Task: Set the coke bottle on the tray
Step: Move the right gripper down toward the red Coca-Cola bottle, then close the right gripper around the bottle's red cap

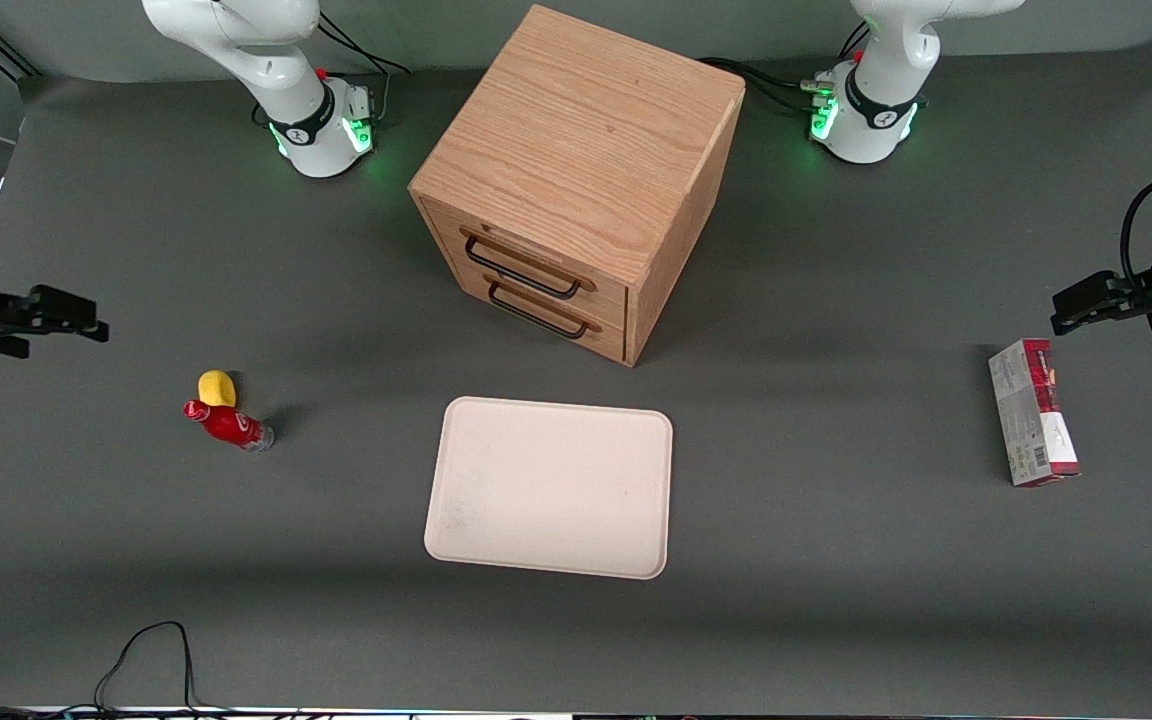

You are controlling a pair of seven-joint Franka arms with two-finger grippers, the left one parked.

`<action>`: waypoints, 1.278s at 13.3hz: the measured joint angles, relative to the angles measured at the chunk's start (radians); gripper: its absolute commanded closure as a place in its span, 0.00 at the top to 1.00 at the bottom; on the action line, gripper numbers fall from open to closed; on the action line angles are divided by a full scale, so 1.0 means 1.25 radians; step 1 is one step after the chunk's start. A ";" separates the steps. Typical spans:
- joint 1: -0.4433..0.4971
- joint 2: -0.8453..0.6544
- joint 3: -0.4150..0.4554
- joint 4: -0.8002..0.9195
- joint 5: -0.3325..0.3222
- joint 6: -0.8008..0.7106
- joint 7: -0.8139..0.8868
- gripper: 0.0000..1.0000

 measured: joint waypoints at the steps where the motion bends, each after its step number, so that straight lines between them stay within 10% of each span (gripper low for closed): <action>1: -0.004 0.022 0.000 0.029 0.000 -0.012 -0.005 1.00; 7: -0.003 0.050 0.000 0.010 0.000 -0.006 -0.007 1.00; 17: 0.003 0.049 0.000 -0.411 -0.001 0.504 -0.014 1.00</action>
